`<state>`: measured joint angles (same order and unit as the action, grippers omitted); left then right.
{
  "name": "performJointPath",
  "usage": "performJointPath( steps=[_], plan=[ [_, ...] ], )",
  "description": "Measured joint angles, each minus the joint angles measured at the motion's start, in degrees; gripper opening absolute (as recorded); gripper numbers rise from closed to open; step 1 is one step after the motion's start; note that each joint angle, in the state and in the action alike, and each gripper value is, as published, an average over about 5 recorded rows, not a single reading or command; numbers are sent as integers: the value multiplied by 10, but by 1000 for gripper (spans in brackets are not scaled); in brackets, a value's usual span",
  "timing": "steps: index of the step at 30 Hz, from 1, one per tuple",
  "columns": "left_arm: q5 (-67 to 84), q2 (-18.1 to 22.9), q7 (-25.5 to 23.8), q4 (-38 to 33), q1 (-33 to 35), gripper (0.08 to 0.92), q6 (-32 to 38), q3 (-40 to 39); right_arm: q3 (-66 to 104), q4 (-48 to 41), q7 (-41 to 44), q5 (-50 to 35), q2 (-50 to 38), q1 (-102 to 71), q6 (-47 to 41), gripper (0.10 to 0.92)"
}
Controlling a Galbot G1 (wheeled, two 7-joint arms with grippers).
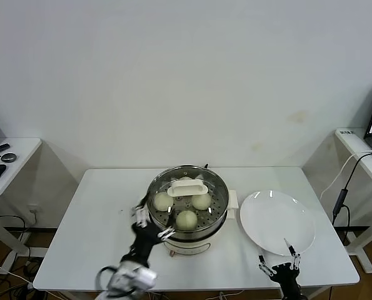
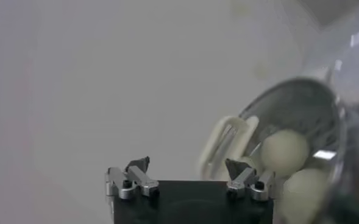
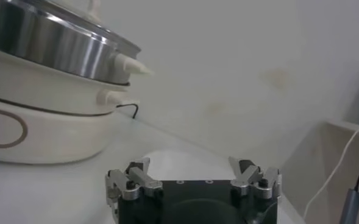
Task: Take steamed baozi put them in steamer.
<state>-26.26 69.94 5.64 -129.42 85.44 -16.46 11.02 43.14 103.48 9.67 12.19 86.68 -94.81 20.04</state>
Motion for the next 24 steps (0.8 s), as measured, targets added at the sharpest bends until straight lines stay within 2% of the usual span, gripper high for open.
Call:
performJointPath(
  steps=[5,10,16,24],
  plan=[
    [162,10,38,-8,101,823,102,78,-13,12,6,-32,-10,-10,-19,823],
    [288,26,57,11,165,823,177,123,-33,36,7,-83,-32,-33,-59,823],
    [369,46,54,52,211,823,240,167,-45,69,4,-133,-56,-61,-96,823],
    [405,56,38,92,242,823,286,209,-61,92,1,-164,-67,-87,-113,823]
  ],
)
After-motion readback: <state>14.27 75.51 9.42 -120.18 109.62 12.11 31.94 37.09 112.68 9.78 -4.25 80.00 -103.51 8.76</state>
